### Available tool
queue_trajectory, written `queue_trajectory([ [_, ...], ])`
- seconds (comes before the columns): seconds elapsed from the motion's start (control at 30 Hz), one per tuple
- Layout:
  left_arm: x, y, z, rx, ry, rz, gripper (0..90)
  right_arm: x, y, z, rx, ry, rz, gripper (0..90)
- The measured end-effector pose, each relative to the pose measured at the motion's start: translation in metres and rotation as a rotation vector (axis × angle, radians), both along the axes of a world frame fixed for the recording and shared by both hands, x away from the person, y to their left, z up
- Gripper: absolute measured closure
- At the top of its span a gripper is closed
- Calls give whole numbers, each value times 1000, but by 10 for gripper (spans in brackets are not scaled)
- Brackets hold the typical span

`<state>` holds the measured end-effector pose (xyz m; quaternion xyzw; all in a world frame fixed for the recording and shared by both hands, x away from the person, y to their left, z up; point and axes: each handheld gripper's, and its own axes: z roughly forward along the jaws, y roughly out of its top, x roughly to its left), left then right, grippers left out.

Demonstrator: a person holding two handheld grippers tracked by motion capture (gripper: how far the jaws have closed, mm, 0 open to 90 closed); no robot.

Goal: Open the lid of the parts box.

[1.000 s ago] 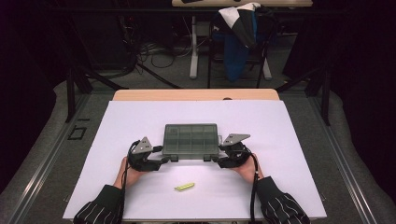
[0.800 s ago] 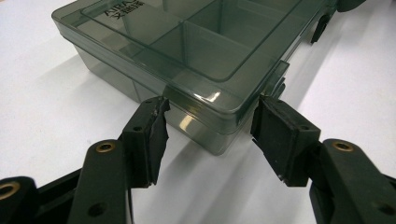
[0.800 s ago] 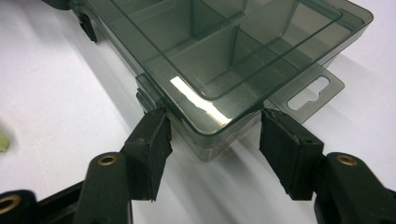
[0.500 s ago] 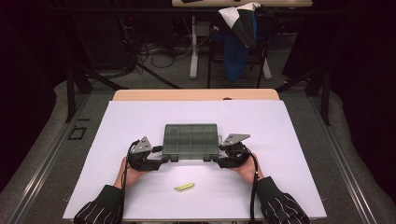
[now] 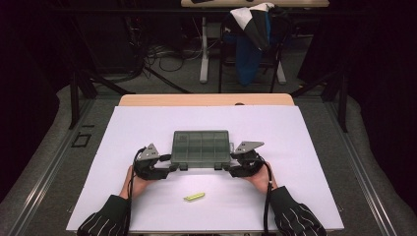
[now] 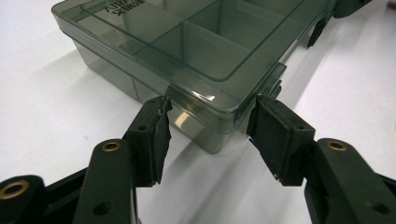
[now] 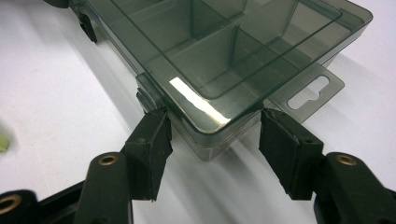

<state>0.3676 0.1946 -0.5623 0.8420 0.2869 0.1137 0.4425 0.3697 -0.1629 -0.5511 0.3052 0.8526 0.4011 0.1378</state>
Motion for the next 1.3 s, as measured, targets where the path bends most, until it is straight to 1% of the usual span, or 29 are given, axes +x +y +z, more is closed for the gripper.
queue_trajectory([
  [0.03, 0, -2, 0, 14, -4, -2, 414, 0, 0, 0, 4, 6, -3, 394],
  [0.07, 0, -2, 0, 14, -4, -2, 409, 0, 0, 0, 4, 6, -3, 394],
  [0.1, 0, -3, 0, 22, -13, -2, 409, 0, 1, 0, -4, 5, -15, 371],
  [0.2, -1, -2, 0, 15, -12, 4, 425, 0, 0, 0, -3, 7, -7, 402],
  [0.23, -1, -2, 0, 16, -13, 6, 432, -1, 1, 0, 4, -2, -3, 411],
  [0.33, 0, -1, -1, 2, -6, 3, 437, 0, 1, 0, 5, -1, -3, 413],
  [0.4, 0, 0, -1, -4, -3, 4, 441, 0, 1, 0, -5, -5, 2, 411],
  [0.47, 0, 0, -1, -2, -5, 2, 442, 0, 1, 0, -5, -5, 2, 411],
  [0.5, 0, 0, -1, 2, -8, 1, 442, 0, 0, 0, 4, 2, 2, 411],
  [0.53, 0, 0, -1, 2, -8, 1, 442, 0, 0, 0, 3, 5, 3, 411],
  [0.57, 0, 0, -1, 4, -8, 0, 444, 0, 0, -1, 17, -4, -3, 411],
  [0.6, 0, 0, 0, 8, -10, 0, 444, 0, 0, -1, 17, -4, -3, 411],
  [0.63, -1, -1, 0, 5, -6, 3, 447, 0, 1, -1, 16, -12, -1, 412],
  [0.67, -1, 0, 0, 2, -4, 6, 451, -1, 1, 0, 1, -4, -1, 413],
  [0.7, 0, 0, 0, -9, 4, 3, 454, -1, 0, -1, 2, -6, 1, 413],
  [0.97, 1, 2, 1, -34, 32, 3, 466, -1, 0, 0, 1, -4, 1, 417],
  [1.03, 1, 2, 1, -34, 33, 2, 469, -1, 0, 0, -1, -2, 2, 417],
  [1.1, 1, 2, 1, -20, 23, -5, 467, -1, 0, 0, 2, 2, 2, 411],
  [1.13, 0, 1, 1, -2, 15, -2, 467, -1, 0, 0, 2, 2, 2, 411],
  [1.17, 0, 0, 1, 10, 6, -2, 457, 0, -1, -1, 10, 1, 2, 410],
  [1.2, 0, -1, 1, 16, 2, 1, 427, 0, -1, -1, 12, 2, 5, 412],
  [1.23, 0, -2, 1, 34, -7, 1, 412, 0, -1, 0, 7, 4, 8, 412],
  [1.27, 0, -3, 1, 41, -10, -3, 412, 0, -2, -1, 17, 0, 2, 414],
  [1.3, -1, -3, 1, 32, -15, -4, 421, 0, -2, -1, 21, 0, 3, 415],
])
